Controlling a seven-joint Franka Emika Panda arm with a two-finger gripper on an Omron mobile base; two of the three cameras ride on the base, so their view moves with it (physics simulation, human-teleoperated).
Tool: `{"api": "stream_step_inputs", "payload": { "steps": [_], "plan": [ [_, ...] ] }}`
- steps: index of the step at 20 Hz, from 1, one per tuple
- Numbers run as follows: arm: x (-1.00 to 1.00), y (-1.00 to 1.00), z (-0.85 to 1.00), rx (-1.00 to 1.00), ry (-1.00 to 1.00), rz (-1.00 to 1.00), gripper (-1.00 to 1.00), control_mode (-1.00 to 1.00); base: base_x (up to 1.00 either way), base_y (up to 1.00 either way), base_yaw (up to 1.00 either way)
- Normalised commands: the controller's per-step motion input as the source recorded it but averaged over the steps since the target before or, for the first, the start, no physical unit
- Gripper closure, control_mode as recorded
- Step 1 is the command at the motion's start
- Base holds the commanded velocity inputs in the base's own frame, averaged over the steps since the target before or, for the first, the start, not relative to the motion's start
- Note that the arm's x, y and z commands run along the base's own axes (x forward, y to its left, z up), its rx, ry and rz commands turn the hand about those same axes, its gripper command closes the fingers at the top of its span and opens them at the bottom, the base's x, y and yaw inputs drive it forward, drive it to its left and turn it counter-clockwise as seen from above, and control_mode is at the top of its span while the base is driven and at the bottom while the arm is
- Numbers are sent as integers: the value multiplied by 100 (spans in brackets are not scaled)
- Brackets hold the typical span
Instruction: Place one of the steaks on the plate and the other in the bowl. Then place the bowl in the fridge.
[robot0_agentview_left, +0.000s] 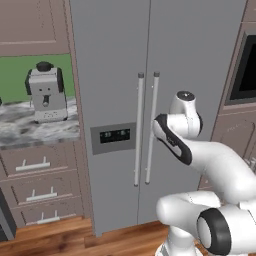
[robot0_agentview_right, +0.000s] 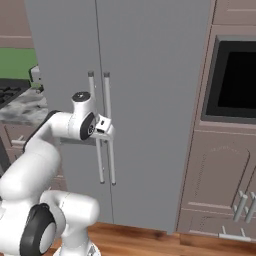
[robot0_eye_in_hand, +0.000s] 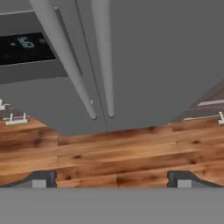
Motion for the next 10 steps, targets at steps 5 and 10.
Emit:
{"api": "stream_step_inputs", "payload": {
  "steps": [5, 10],
  "plan": [
    [1, 7, 2, 9, -24, 0, -100, -100, 0, 0, 0],
    [0, 0, 6, -5, -18, 0, -100, -100, 0, 0, 0]
  ]
}}
